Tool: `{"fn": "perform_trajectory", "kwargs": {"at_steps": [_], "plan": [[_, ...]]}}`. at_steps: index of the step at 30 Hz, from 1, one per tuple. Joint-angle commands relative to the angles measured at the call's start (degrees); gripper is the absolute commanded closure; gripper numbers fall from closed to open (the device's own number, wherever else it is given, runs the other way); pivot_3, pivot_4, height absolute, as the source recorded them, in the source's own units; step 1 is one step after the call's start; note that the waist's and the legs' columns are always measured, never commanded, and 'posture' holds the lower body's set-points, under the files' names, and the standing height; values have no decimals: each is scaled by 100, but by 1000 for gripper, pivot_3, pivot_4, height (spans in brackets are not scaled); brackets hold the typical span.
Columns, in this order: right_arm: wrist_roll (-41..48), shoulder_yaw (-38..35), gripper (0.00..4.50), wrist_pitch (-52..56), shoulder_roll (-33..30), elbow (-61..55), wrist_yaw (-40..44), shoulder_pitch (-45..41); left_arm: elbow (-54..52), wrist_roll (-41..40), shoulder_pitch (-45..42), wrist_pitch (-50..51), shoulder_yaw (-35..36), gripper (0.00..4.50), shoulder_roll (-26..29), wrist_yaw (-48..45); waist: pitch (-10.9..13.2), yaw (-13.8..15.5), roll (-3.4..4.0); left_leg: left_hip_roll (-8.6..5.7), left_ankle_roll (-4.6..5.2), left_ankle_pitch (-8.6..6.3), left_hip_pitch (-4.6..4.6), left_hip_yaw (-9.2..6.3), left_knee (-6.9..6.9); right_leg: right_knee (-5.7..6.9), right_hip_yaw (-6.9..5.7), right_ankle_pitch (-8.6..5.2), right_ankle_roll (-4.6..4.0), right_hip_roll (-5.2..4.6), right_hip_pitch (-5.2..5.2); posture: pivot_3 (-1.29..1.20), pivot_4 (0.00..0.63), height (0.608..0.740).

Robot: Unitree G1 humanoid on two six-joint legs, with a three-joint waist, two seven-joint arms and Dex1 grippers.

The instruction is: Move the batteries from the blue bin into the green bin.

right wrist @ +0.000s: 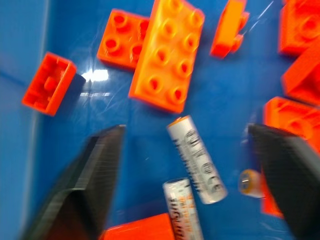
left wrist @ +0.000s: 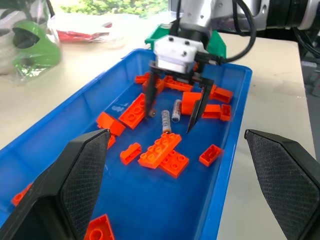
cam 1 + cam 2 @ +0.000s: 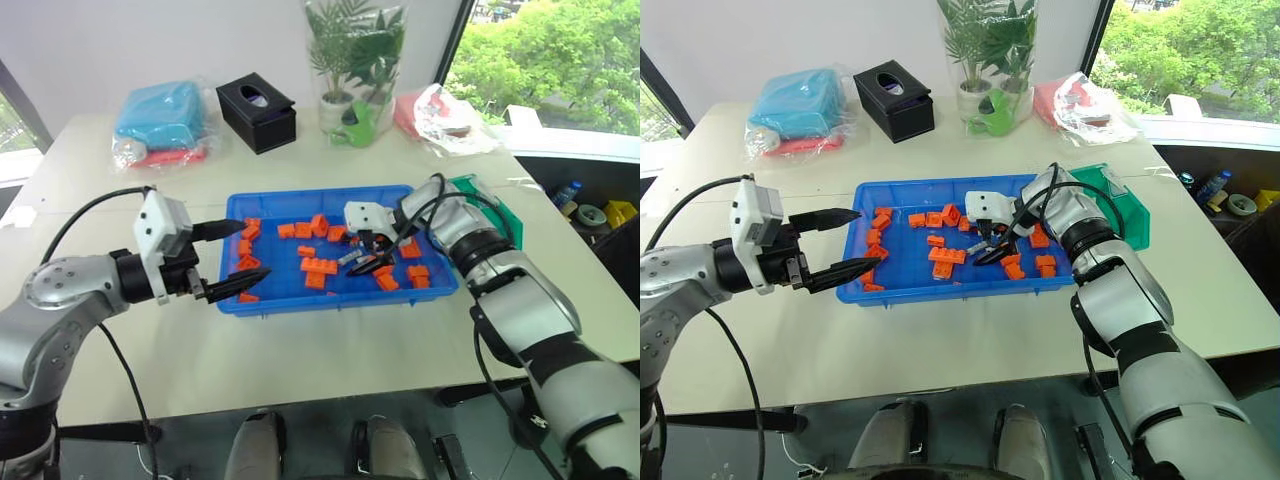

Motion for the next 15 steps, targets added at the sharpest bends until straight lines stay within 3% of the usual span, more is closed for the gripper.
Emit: {"fn": "perform_trajectory", "kwargs": {"at_steps": [1,4,5,11,15], "plan": [[-161,-114,2444,-221,-12,117,14,-148,-202,-85,7,-51,228,0,106,30,0,-1,1,0,-1,0,0,0,1,2,0,0,0,0,-1,0,150,657],[-245,-169,4065,-229,0,225,-34,-110,-147,-99,-63,-58,246,0,140,13,0,-7,-1,0,-1,0,0,0,1,9,0,0,0,0,-3,0,150,657],[-229,-215,4423,-218,13,225,-30,-98,-122,-100,-101,-62,239,0,150,5,-1,-7,-1,0,-1,-1,0,0,3,14,0,0,0,-1,-4,0,150,657],[155,-784,4418,148,68,-231,-243,-115,8,-73,-264,-109,98,0,174,-64,0,-11,0,0,-2,-1,0,-2,5,25,0,-1,0,-1,-8,0,150,657],[508,-1284,4418,906,-259,-1385,-350,133,125,-29,-371,-152,-22,0,151,-151,0,7,-1,0,-2,0,0,-3,5,27,1,0,0,-1,-7,0,150,657]]}}
